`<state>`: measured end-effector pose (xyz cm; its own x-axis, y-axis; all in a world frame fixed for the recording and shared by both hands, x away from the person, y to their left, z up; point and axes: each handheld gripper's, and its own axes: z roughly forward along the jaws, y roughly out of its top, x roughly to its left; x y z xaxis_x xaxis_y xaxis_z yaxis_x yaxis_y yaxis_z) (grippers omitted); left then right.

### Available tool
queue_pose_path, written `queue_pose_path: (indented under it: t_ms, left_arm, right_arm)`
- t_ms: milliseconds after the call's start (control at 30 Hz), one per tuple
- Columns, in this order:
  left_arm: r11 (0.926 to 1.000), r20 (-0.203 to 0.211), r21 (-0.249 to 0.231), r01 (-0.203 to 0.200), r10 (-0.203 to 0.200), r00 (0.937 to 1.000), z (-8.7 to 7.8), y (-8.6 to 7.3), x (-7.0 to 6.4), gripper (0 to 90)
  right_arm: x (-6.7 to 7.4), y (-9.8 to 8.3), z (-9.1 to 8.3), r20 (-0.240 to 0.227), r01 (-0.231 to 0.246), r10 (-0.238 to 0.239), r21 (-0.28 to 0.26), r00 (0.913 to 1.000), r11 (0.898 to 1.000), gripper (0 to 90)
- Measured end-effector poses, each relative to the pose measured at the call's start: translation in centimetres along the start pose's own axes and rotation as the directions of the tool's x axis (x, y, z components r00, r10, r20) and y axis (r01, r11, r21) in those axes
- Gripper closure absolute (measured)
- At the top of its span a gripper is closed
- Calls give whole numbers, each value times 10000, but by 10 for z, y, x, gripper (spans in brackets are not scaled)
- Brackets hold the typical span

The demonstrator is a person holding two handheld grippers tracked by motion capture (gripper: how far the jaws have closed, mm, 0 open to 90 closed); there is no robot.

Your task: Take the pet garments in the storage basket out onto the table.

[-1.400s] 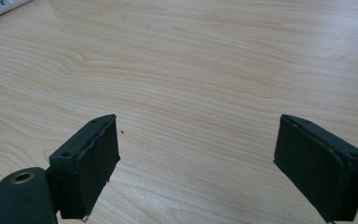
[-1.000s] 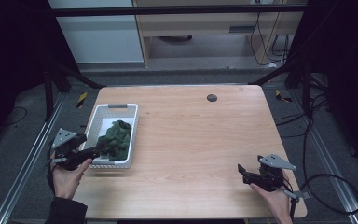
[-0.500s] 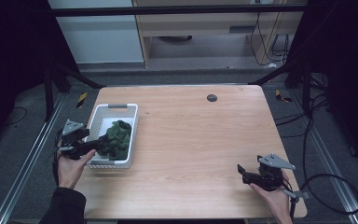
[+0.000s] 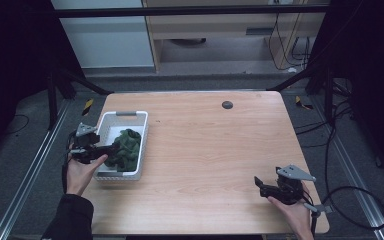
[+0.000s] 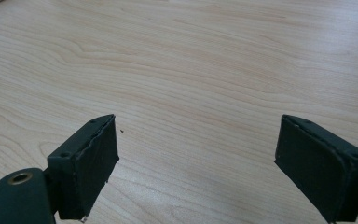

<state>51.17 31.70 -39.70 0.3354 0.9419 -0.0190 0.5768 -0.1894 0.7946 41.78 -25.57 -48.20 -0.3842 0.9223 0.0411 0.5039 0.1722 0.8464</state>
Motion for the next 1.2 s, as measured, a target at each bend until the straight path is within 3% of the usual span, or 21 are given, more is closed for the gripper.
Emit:
queue_pose_path:
  t_ms: [433,633,967,1200]
  left_arm:
    - [9965,134,758,-351,341,9993,15,10,-5,175]
    - [9901,183,1281,-580,561,9983,26,9,-10,170]
    - [9828,242,1715,-691,659,9975,37,9,-13,150]
    - [9722,307,2211,-766,715,9970,44,6,-12,146]
  right_arm:
    - [0,-1,3,-41,96,-95,181,9999,9998,124]
    - [-1,-1,3,-52,117,-116,212,9999,9997,121]
    - [0,-2,5,-95,239,-236,330,9997,9992,115]
    - [0,-2,5,-94,261,-258,406,9996,9988,109]
